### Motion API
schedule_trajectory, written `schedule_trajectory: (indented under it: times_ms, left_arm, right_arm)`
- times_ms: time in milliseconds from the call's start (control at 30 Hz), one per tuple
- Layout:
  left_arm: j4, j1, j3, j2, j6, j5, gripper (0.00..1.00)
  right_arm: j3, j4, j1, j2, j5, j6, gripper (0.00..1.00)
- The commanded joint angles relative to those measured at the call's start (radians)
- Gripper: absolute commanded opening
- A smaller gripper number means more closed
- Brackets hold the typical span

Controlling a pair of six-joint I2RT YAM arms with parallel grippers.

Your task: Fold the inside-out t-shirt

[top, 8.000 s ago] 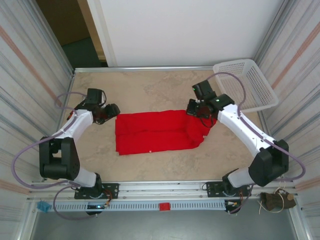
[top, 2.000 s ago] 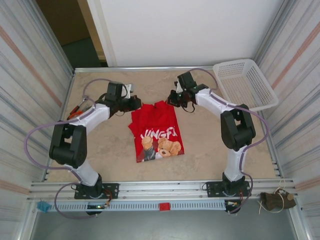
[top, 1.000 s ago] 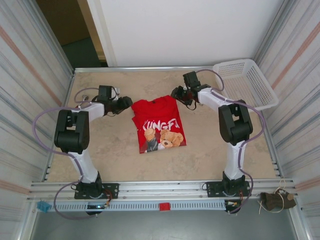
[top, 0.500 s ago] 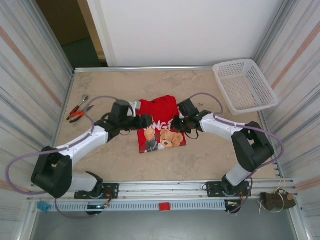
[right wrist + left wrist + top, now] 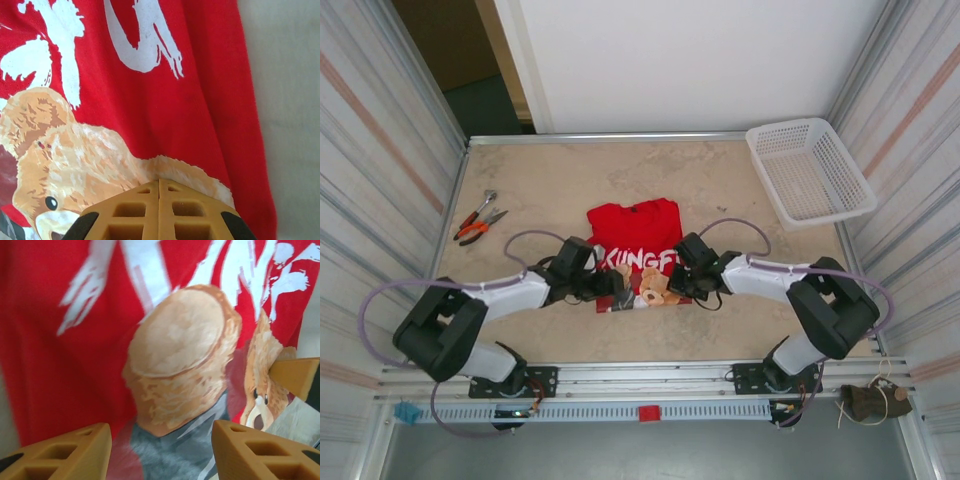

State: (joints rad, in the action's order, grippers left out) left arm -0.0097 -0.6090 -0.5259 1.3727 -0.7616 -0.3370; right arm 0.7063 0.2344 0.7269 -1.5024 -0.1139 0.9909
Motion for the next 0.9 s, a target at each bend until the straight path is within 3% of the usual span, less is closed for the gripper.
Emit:
schedule_trajectory:
  times_ms: [0,167,300,433,667,867]
  left_arm:
    - [-0.135,-0.001,-0.005,-0.119,-0.009,0.061,0.57]
    - [-0.216,-0.001,-0.106,-0.176,0.047,0.071,0.59]
    - [-0.122,-0.017,-0.101,-0.121,0.038,0.020,0.59]
    - [-0.052,-0.040,-0.073,-0.044,0.043,-0.004,0.58]
    - [0.001,-0.041,-0.012,0.057,0.052,-0.010,0.57]
    - [0.047,-0.042,0.024,0.101,0.033,-0.010,0.57]
  right_arm:
    - [0.058,0.109,-0.018,0.091,0.060,-0.026,0.07]
    - [0.356,0.238,-0.167,0.030,0.058,-0.276,0.17]
    - [0.579,0.242,-0.296,-0.173,-0.041,-0.395,0.38]
    - [0.807,0.290,-0.335,-0.396,-0.101,-0.482,0.53]
    - [0.983,0.303,-0.333,-0.608,-0.161,-0.515,0.54]
    - [1.029,0.295,-0.335,-0.684,-0.172,-0.511,0.44]
